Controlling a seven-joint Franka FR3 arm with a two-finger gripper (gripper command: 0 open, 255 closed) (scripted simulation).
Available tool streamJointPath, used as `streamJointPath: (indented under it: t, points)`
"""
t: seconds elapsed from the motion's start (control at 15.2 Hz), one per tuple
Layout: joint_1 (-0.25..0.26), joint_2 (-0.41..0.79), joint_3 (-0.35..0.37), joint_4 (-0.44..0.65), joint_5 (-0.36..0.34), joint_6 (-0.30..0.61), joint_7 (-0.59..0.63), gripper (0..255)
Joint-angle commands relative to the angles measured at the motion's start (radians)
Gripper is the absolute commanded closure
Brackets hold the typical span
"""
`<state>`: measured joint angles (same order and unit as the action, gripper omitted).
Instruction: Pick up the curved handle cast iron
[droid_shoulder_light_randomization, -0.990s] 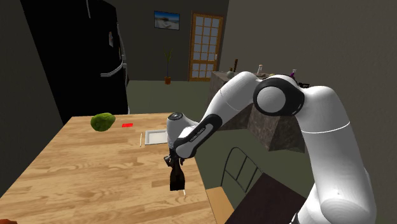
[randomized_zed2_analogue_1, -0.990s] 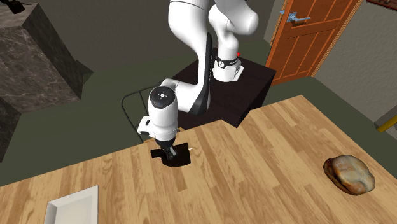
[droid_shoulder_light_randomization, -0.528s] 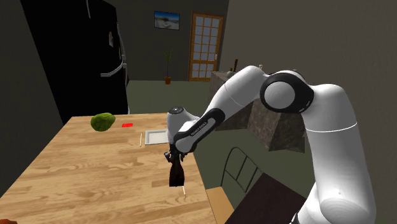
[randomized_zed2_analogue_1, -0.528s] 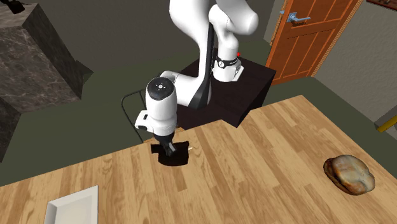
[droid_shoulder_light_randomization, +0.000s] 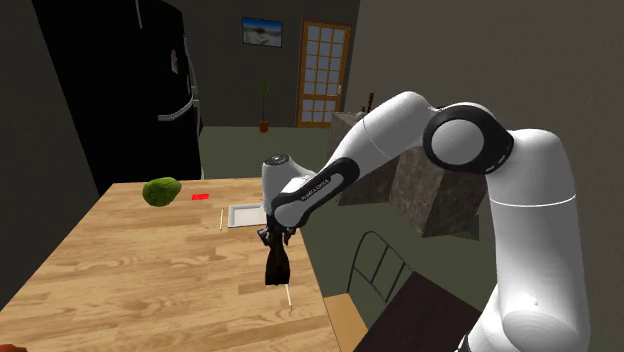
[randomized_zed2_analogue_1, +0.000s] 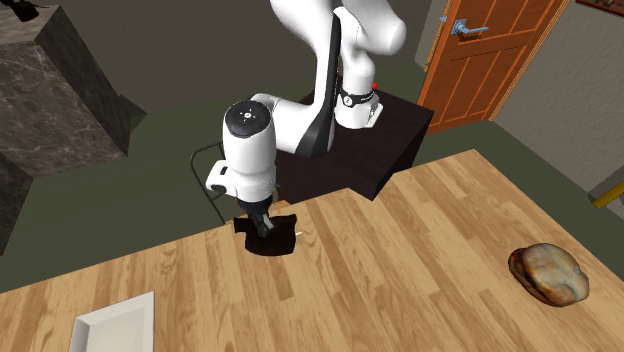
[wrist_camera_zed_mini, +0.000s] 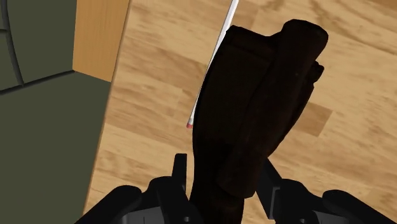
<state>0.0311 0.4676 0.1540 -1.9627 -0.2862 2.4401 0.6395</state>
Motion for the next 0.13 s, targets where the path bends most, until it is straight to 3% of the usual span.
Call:
streamJointPath:
  t: [0.0, 0.07]
  points:
    - [-0.002, -0.013, 0.003, 0.001, 0.005, -0.013, -0.004, 255]
    - [-0.002, -0.013, 0.003, 0.001, 0.005, -0.013, -0.004, 255]
